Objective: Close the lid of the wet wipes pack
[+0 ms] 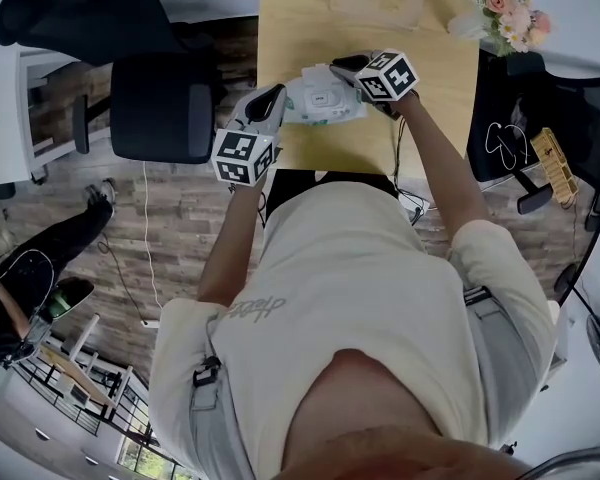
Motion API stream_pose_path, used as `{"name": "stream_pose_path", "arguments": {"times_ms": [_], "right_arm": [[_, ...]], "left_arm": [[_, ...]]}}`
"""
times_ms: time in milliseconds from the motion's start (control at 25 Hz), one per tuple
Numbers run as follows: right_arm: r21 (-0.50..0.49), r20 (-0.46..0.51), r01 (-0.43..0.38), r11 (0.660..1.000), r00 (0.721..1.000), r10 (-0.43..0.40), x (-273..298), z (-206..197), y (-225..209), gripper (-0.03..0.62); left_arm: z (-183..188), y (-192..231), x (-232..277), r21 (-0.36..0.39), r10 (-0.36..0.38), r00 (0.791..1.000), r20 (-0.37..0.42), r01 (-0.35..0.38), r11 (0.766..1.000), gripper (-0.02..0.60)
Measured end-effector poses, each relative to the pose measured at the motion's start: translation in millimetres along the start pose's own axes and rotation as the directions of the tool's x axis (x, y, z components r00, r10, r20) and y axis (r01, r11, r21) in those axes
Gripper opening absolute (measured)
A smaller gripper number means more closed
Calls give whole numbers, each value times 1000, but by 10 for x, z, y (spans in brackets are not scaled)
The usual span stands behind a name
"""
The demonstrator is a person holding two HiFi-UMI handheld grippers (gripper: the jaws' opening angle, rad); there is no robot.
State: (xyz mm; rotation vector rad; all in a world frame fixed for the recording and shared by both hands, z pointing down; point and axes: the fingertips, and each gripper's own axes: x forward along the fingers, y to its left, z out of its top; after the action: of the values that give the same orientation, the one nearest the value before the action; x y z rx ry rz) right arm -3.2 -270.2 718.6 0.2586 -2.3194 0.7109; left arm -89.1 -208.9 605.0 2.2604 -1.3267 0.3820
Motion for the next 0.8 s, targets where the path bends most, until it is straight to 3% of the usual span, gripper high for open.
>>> {"name": "stream_pose_path", "arguments": {"times_ms": [800], "right_arm": [[-42,21,47,998,999,-47,-197,-225,512,46]], "left_arm": [[-87,-198,-328,34,-36,999,28,35,999,17]]}}
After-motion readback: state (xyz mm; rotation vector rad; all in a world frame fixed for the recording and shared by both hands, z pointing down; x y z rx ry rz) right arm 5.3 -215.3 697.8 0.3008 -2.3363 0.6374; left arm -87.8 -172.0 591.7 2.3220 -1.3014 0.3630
